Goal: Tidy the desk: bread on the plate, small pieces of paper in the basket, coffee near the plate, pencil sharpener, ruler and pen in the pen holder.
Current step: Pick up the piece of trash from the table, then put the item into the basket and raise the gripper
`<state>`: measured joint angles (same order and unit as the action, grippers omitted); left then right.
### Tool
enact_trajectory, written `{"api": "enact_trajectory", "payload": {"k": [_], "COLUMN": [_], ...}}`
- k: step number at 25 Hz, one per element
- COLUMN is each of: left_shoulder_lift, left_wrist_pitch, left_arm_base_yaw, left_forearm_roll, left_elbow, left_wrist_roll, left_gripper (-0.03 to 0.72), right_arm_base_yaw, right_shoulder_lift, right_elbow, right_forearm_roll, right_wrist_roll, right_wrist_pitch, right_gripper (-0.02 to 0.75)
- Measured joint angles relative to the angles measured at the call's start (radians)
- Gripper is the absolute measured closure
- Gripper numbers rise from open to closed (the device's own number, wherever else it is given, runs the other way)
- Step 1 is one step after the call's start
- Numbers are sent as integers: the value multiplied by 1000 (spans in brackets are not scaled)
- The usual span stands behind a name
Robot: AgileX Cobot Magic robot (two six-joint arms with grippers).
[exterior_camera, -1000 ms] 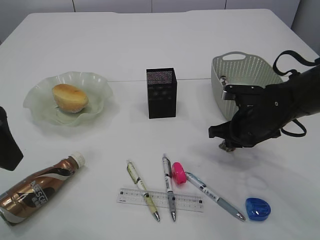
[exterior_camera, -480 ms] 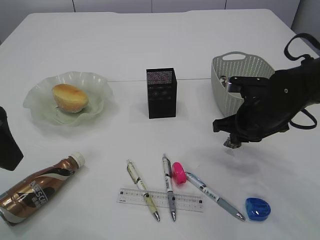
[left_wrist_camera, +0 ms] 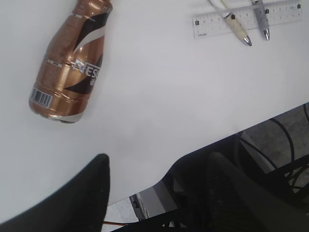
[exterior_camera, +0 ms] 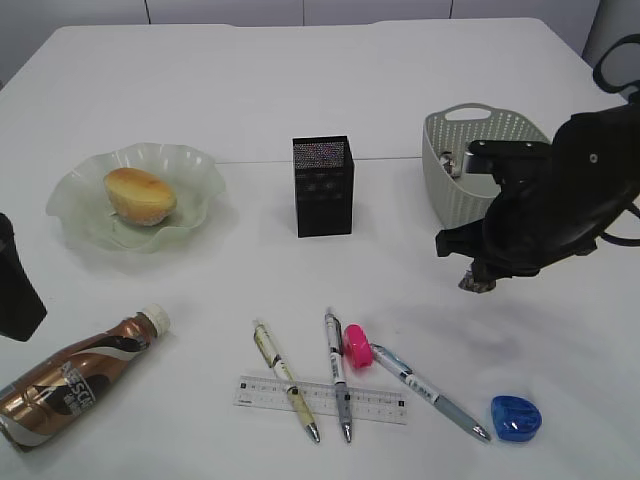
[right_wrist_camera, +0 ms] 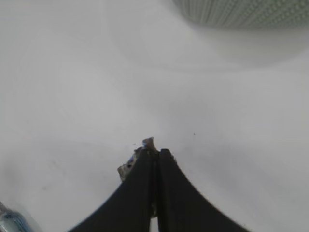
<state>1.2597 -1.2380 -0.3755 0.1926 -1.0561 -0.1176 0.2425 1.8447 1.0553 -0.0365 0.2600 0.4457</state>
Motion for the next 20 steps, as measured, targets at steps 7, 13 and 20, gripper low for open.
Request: {"api": "enact_trajectory", "payload": {"k": [7,13,20], "left_shoulder_lift": [0,0,0], "left_wrist_pitch": [0,0,0], "left_arm_base_yaw": [0,0,0], "left_forearm_roll": [0,0,0], "left_elbow": [0,0,0], "left_wrist_roll": [0,0,0], "left_gripper": [229,229,229], "right_arm_base_yaw": [0,0,0], "right_shoulder_lift": [-96,-144,-154], "right_elbow": [0,2,136], "right_forearm_roll": [0,0,-36], "right_wrist_roll": [0,0,0], "right_wrist_pitch": [20,41,70], "right_gripper": [725,725,725]}}
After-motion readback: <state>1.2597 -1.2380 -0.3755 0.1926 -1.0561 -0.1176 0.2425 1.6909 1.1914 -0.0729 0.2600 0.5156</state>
